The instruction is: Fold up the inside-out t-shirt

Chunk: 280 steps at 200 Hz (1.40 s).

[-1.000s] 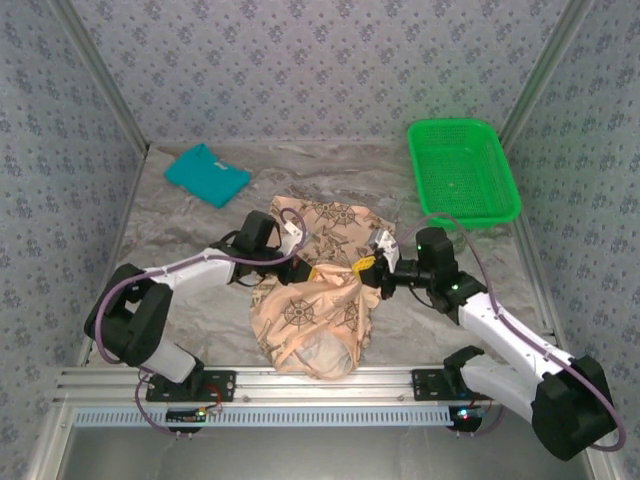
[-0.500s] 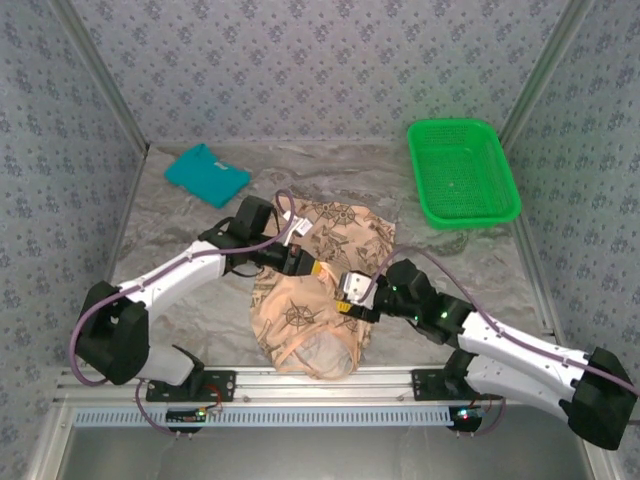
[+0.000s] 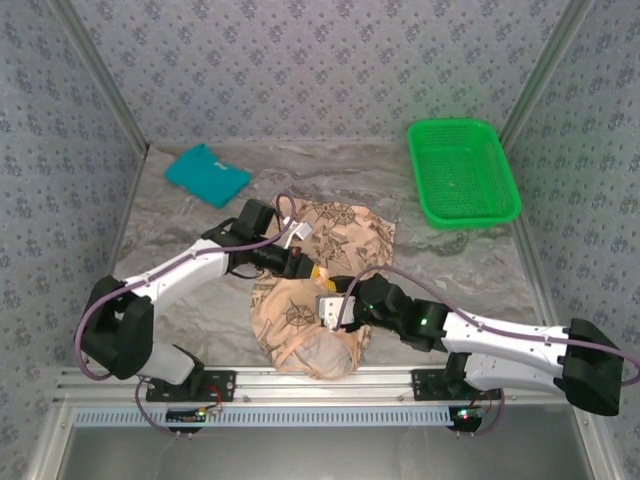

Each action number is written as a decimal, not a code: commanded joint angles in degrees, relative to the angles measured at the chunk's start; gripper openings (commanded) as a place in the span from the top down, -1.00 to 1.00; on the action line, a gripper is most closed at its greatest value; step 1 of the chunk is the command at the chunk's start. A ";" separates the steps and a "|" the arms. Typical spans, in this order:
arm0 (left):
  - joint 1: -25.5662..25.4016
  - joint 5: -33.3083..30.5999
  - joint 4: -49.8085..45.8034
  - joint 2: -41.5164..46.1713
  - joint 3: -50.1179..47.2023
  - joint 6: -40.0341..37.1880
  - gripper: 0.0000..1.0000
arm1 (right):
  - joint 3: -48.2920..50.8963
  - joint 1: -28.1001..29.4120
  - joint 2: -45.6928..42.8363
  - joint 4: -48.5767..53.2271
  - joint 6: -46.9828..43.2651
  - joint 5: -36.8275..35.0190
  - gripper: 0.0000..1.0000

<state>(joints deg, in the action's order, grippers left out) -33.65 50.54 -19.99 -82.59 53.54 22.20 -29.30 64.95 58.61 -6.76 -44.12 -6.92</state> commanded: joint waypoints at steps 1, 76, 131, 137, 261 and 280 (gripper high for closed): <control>0.07 0.21 -0.91 -0.97 2.04 1.01 1.00 | -0.97 1.29 0.46 -2.88 -2.20 -5.48 -0.07; 0.64 0.15 -0.19 -3.24 2.53 6.37 0.98 | -1.39 -2.86 -0.27 2.40 1.83 6.15 -0.06; 0.62 0.96 -0.26 -3.21 2.20 8.38 0.96 | -2.55 -6.88 5.84 -0.83 12.19 2.76 -0.03; 0.60 0.98 -0.05 -3.00 2.05 8.39 0.96 | -3.21 -7.48 6.24 0.24 13.31 3.42 -0.01; 2.82 -2.86 -1.70 2.47 -1.64 3.63 0.90 | -6.14 -14.44 7.62 5.81 19.23 20.46 1.00; 3.89 -7.34 -2.18 3.15 -2.74 -0.04 0.91 | -6.26 -18.63 4.45 9.21 18.54 29.45 1.00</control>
<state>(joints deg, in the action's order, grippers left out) -31.24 48.36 -20.14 -81.82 51.99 27.42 -34.41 50.00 67.37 -2.46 -25.71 8.73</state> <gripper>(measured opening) 0.057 0.063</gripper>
